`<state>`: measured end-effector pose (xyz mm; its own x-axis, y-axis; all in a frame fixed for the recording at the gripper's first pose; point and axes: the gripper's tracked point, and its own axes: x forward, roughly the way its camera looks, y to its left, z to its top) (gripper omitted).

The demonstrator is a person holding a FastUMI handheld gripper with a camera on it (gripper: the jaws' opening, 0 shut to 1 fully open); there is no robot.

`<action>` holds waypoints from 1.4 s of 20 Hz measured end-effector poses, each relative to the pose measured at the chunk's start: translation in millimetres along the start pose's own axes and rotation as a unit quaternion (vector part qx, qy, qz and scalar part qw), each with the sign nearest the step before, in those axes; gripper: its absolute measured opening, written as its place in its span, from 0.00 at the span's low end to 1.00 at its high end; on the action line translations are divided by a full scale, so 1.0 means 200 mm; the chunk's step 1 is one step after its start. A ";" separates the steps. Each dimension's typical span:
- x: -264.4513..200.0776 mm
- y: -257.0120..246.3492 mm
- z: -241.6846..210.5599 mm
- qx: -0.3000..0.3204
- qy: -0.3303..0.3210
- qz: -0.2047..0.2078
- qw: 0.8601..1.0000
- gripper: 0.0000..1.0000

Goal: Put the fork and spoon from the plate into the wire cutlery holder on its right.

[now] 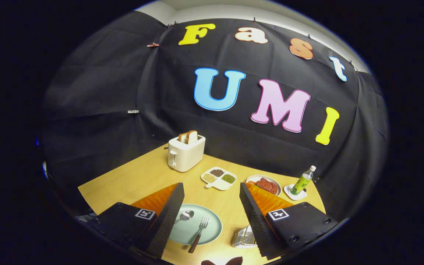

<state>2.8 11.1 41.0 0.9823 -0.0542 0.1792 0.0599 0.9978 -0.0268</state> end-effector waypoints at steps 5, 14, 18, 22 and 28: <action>0.04 0.02 -0.15 0.010 0.070 0.007 0.997 0.95; 0.10 0.12 -0.60 0.031 0.244 0.040 0.968 0.94; 0.14 0.18 -0.82 0.054 0.312 0.061 0.947 0.90; 0.18 0.20 -1.03 0.071 0.370 0.054 0.925 0.77; 0.29 0.16 -1.24 0.084 0.417 0.022 0.905 0.51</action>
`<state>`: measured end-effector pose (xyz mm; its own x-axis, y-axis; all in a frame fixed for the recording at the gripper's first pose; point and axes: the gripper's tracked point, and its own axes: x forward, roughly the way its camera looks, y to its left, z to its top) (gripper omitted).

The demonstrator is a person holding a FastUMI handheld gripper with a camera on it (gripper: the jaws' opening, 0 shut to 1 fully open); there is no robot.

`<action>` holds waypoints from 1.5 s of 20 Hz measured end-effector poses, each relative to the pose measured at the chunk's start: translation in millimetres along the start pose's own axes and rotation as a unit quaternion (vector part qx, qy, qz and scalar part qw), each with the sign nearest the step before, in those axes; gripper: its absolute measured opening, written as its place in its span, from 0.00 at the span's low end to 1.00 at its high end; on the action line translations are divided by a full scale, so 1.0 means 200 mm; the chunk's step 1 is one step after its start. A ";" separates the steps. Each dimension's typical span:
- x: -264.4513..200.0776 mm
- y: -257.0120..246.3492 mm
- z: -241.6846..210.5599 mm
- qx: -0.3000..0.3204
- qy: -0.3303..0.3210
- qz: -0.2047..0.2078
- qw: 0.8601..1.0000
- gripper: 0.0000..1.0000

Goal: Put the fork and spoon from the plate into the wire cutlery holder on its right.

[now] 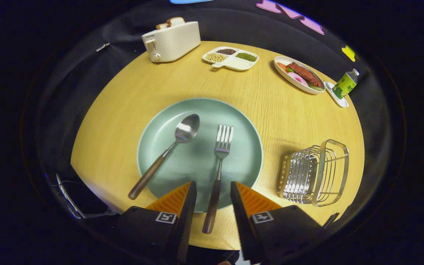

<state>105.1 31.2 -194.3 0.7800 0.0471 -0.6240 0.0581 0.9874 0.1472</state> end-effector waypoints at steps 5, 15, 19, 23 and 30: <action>0.11 0.00 -0.04 0.005 0.044 -0.009 0.999 0.38; 0.05 0.01 0.04 0.037 0.011 0.021 0.999 0.11; -0.12 -0.03 0.11 0.048 -0.022 0.036 0.998 0.11; -0.36 -0.12 0.20 0.041 -0.051 0.053 0.996 0.11; -0.67 -0.57 0.07 -0.035 -0.002 0.024 0.999 0.11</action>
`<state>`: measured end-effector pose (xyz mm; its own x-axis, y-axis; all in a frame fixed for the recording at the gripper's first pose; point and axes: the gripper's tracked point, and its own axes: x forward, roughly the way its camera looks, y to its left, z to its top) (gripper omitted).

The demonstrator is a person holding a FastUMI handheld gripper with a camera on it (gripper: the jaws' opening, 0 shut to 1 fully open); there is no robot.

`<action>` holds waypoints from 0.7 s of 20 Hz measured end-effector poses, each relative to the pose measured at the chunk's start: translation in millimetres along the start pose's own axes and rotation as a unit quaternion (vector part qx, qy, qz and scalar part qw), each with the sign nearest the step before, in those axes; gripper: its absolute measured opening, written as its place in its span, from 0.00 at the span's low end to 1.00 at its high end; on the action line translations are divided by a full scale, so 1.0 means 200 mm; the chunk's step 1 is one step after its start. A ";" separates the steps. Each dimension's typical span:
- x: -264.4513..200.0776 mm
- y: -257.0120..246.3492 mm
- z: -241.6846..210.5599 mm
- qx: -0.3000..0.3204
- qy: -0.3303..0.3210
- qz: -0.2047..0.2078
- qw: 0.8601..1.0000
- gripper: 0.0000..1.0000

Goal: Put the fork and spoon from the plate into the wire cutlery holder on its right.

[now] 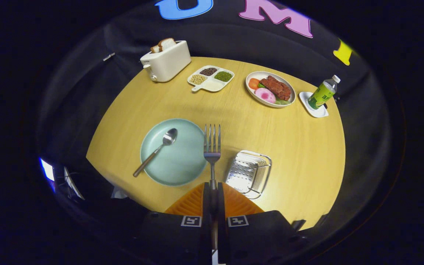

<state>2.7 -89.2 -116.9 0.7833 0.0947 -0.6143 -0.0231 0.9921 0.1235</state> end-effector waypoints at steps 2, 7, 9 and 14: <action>-0.03 -0.07 -0.06 -0.002 0.024 -0.001 1.000 0.11; 0.02 -0.19 -0.20 -0.008 0.116 0.000 0.993 0.11; 0.06 -0.21 -0.25 -0.011 0.164 0.000 0.986 0.11; 0.11 -0.26 -0.32 -0.041 0.289 -0.009 0.956 0.11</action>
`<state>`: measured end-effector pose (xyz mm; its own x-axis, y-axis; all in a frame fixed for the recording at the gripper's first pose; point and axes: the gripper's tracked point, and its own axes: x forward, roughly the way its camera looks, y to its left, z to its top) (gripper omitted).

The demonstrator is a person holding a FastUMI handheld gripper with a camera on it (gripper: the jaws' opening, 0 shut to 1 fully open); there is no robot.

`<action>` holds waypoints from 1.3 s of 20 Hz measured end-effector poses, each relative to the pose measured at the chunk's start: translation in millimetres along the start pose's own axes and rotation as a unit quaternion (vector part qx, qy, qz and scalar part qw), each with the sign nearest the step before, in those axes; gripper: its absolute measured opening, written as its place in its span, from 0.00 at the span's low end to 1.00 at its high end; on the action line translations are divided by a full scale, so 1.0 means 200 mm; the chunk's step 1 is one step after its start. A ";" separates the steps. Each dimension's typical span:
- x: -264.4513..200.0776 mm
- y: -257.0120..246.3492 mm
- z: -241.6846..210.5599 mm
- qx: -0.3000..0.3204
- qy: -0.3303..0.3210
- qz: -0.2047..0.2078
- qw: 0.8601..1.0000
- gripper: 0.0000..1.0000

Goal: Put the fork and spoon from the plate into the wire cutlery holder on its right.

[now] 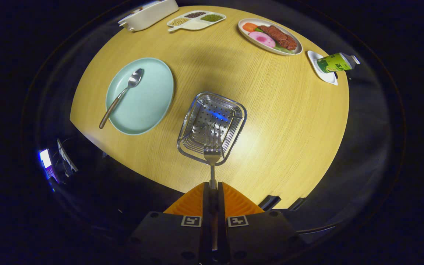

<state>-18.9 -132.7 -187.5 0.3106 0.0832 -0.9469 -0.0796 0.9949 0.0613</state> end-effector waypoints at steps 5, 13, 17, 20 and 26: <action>0.03 -0.02 0.02 -0.036 0.078 -0.025 0.996 0.11; 0.05 -0.02 0.09 -0.047 0.114 -0.047 0.991 0.14; 0.05 -0.04 0.10 -0.044 0.100 -0.047 0.993 0.24; 0.03 -0.04 0.13 -0.035 0.063 -0.042 0.996 0.42; -0.05 -0.05 0.18 0.012 -0.060 -0.033 0.998 0.67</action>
<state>13.6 -142.1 -168.1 0.4253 0.0218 -0.9048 -0.0337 0.9994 0.0083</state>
